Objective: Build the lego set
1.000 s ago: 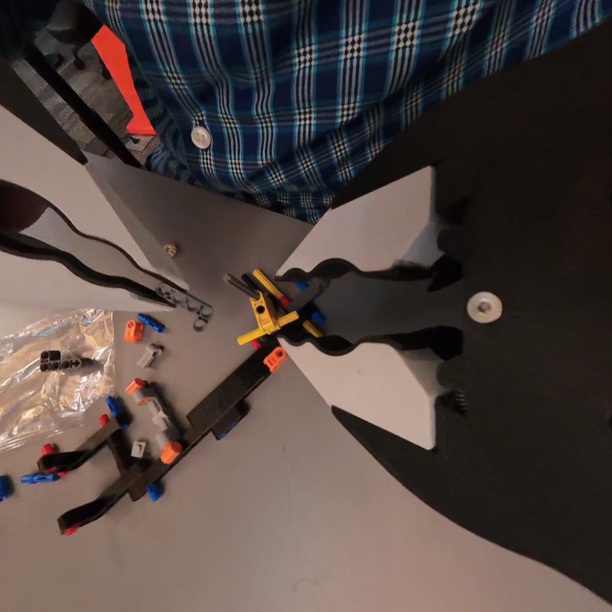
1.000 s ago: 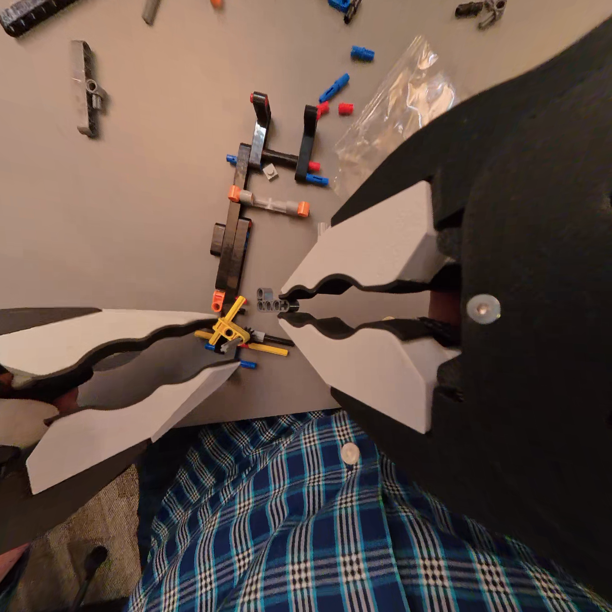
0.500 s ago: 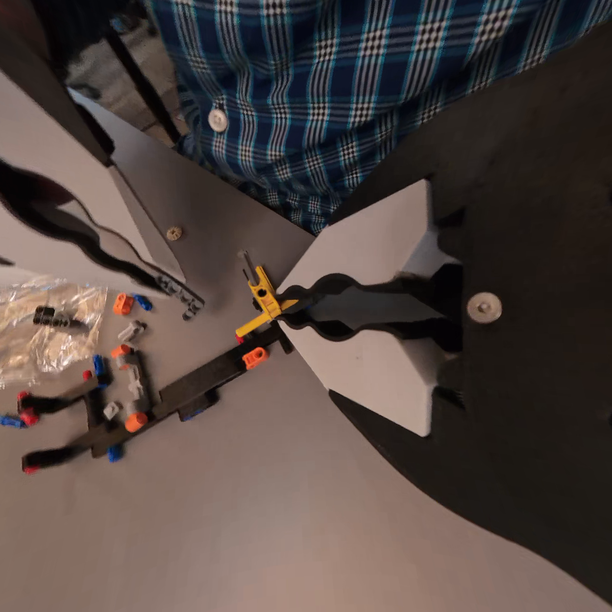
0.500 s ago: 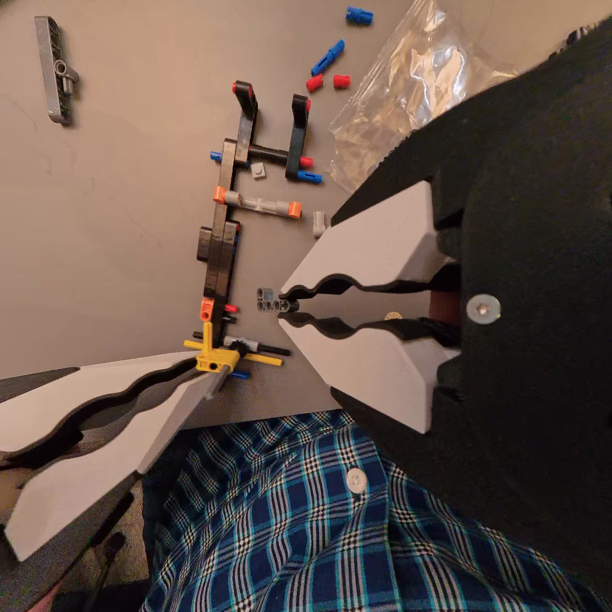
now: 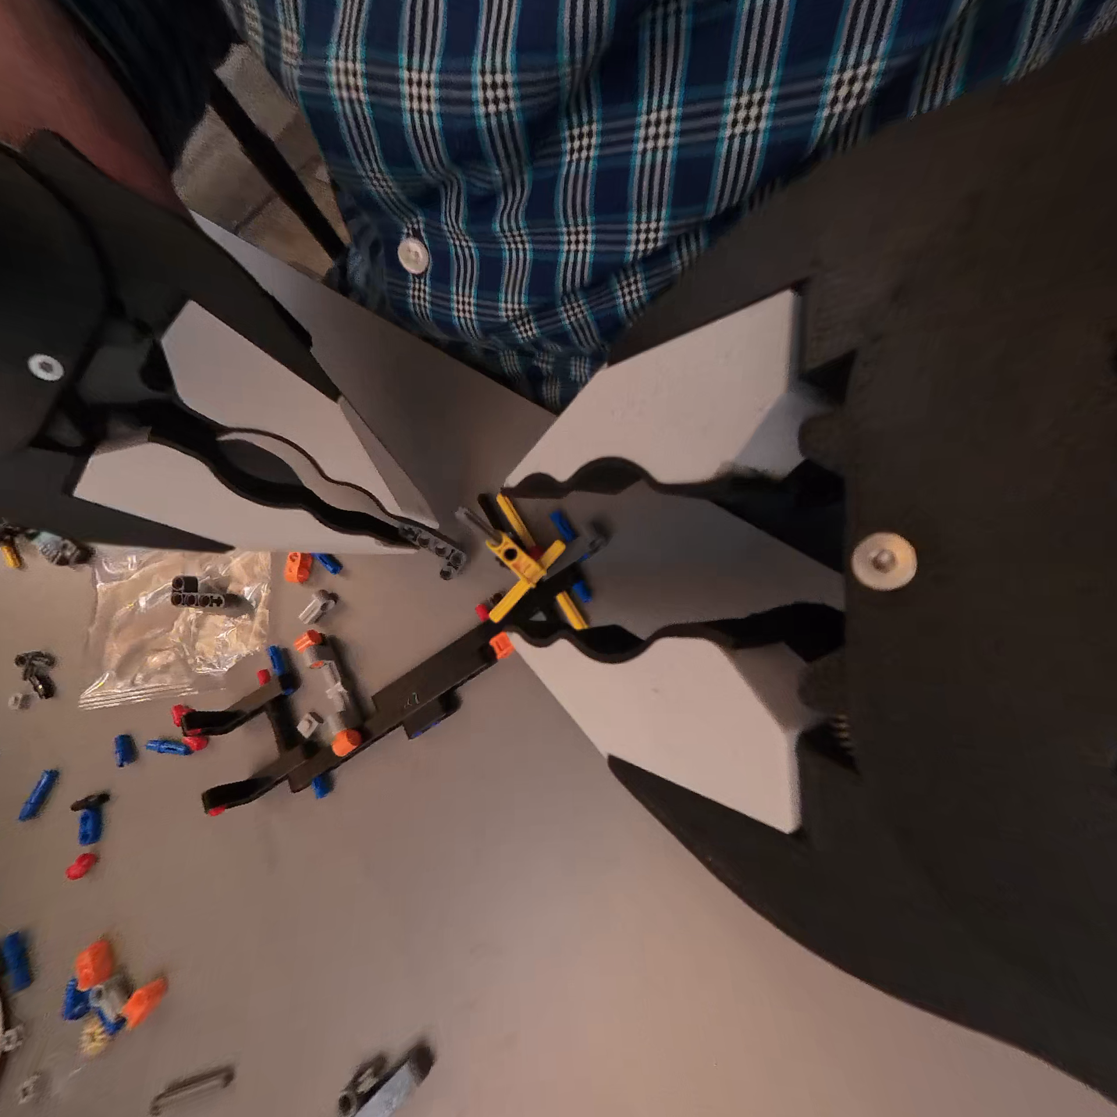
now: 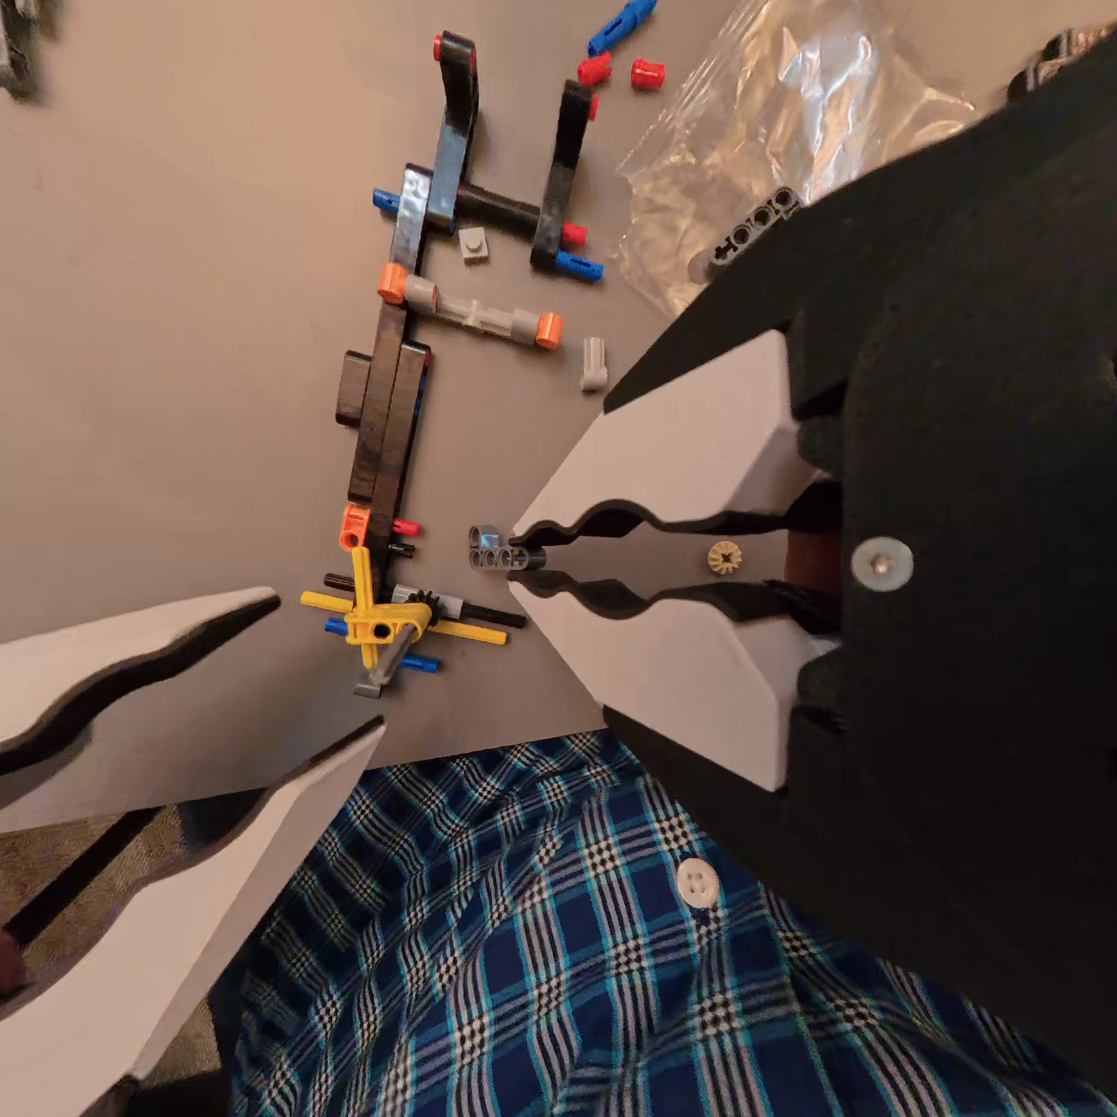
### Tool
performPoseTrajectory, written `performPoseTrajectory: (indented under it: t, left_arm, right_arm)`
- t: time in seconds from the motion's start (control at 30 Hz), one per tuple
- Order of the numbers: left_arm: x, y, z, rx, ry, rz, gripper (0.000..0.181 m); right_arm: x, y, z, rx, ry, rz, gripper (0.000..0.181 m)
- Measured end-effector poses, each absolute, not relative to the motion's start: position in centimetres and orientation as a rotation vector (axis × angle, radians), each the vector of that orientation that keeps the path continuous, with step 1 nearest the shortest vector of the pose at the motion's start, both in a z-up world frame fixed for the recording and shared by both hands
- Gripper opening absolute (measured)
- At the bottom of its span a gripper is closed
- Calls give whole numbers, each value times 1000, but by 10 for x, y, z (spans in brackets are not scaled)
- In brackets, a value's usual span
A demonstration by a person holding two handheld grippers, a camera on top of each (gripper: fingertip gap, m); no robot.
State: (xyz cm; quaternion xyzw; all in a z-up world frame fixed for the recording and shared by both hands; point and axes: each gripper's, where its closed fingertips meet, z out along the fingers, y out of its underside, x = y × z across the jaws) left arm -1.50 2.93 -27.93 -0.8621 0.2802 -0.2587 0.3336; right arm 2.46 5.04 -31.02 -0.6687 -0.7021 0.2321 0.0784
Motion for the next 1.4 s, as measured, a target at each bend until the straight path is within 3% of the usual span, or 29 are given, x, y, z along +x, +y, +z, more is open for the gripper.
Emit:
performPoseTrajectory:
  t: [0.4, 1.4]
  left_arm:
    - [-20, 29, -308, -2268, 891, -765, 48]
    - [-10, 26, -316, -2185, 952, -918, 44]
  right_arm:
    - [10, 50, -312, -2048, -2187, 484, 5]
    - [-6, 52, -312, -2151, -2207, 268, 5]
